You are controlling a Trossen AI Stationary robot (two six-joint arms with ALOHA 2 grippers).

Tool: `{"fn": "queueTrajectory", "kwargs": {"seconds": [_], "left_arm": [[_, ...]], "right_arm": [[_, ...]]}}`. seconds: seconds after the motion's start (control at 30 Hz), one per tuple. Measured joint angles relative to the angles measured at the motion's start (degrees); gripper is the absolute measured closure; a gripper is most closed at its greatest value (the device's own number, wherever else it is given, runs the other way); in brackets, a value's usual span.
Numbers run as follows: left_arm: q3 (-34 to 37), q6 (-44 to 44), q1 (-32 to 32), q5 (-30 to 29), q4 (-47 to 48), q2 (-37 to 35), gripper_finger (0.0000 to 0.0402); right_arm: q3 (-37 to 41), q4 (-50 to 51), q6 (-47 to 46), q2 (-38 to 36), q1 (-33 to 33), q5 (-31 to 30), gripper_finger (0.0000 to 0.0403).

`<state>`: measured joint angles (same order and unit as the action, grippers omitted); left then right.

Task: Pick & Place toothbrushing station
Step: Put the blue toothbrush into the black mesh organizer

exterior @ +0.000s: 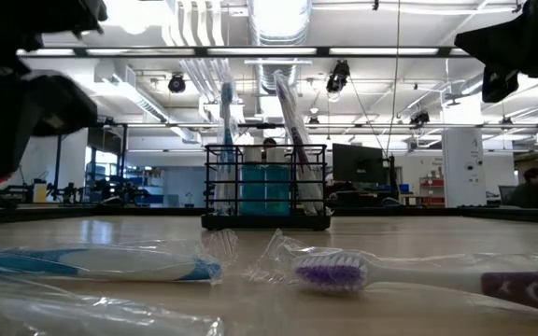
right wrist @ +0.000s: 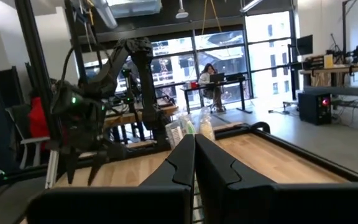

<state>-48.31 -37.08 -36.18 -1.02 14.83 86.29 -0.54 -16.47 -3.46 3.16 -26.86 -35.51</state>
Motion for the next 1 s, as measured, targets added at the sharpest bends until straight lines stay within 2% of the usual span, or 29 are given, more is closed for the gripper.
{"fn": "queueTrajectory", "kwargs": {"seconds": [0.13,0.43,0.67,0.9,1.0], "left_arm": [[-1.5,-1.9,-0.5,0.5,-3.3,4.5,0.0195],[-4.5,-0.3,-1.3,1.4,-0.4,10.8,0.0195],[-4.4,1.9,-1.3,0.5,2.7,10.7,0.0195],[-6.6,4.2,-1.3,-3.8,7.4,5.8,0.0195],[-6.5,4.3,-1.3,-3.8,8.8,5.5,0.0195]], "right_arm": [[0.0,0.0,-1.7,0.1,0.0,0.0,0.0394],[0.0,0.0,-3.3,0.3,0.0,0.0,0.0394],[0.0,0.0,-4.7,0.9,0.0,0.0,0.0394],[0.0,0.1,-4.6,1.6,0.0,0.0,0.0394],[0.0,0.2,-4.3,1.5,0.0,0.0,0.0394]]}}
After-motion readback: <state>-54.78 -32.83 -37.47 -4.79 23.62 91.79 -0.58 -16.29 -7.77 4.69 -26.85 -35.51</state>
